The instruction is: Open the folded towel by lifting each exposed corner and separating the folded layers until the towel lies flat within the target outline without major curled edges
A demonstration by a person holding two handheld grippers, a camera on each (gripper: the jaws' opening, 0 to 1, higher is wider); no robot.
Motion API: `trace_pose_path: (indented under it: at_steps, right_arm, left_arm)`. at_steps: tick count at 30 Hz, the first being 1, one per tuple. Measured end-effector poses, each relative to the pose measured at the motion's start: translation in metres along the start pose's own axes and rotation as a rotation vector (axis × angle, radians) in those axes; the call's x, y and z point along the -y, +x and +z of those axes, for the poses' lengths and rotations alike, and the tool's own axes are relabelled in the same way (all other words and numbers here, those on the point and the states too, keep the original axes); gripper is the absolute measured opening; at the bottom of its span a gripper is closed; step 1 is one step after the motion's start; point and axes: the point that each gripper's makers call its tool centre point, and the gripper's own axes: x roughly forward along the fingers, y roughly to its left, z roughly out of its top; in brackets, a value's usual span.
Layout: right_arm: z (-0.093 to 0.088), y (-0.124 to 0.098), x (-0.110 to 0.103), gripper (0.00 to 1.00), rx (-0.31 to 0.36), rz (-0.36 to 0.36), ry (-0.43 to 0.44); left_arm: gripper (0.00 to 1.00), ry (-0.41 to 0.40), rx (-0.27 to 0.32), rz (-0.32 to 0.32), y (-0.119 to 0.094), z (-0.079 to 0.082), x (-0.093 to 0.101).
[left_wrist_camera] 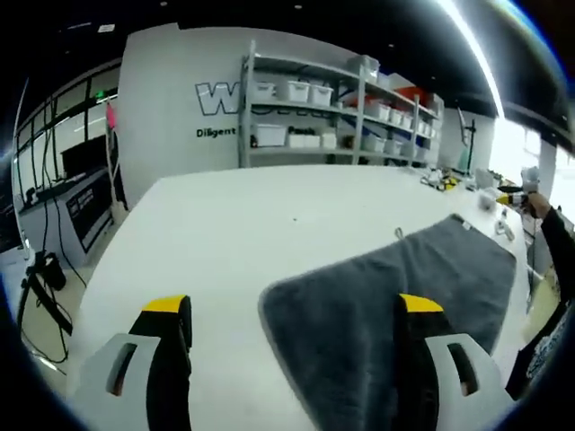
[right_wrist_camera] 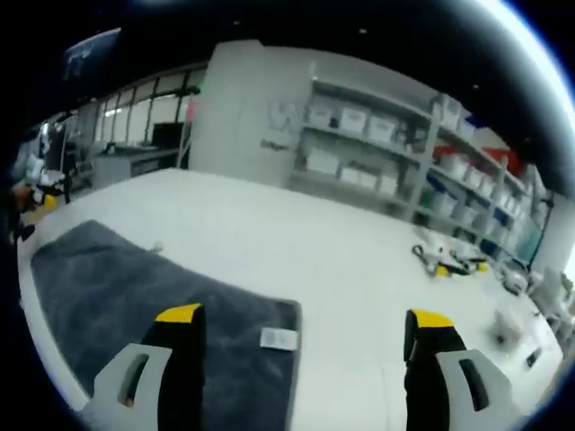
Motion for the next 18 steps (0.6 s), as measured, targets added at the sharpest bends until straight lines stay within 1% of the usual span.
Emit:
trace_pose_path:
  at_steps: [2,4,7,10,14,18]
  right_arm:
    - [0.001,0.007,0.002,0.90,-0.010,-0.003,-0.004]
    - [0.003,0.015,0.003,0.90,-0.013,0.002,-0.003]
    - [0.004,0.026,0.005,0.87,-0.027,0.001,-0.008]
    - [0.007,0.035,0.004,0.87,-0.029,0.007,-0.014]
    - [0.011,0.046,0.000,0.84,-0.031,0.018,-0.030]
    - [0.012,0.058,-0.001,0.78,-0.034,0.026,-0.030]
  left_arm:
    - [0.87,0.001,-0.007,-0.006,0.009,0.001,-0.004]
    - [0.85,0.000,-0.019,-0.006,0.017,0.000,-0.008]
    - [0.83,0.007,-0.025,-0.008,0.027,0.002,-0.012]
    - [0.82,0.008,-0.033,-0.017,0.035,0.002,-0.011]
    - [0.76,0.015,-0.055,-0.035,0.046,-0.002,-0.010]
    - [0.71,0.032,-0.081,-0.043,0.056,-0.007,-0.010]
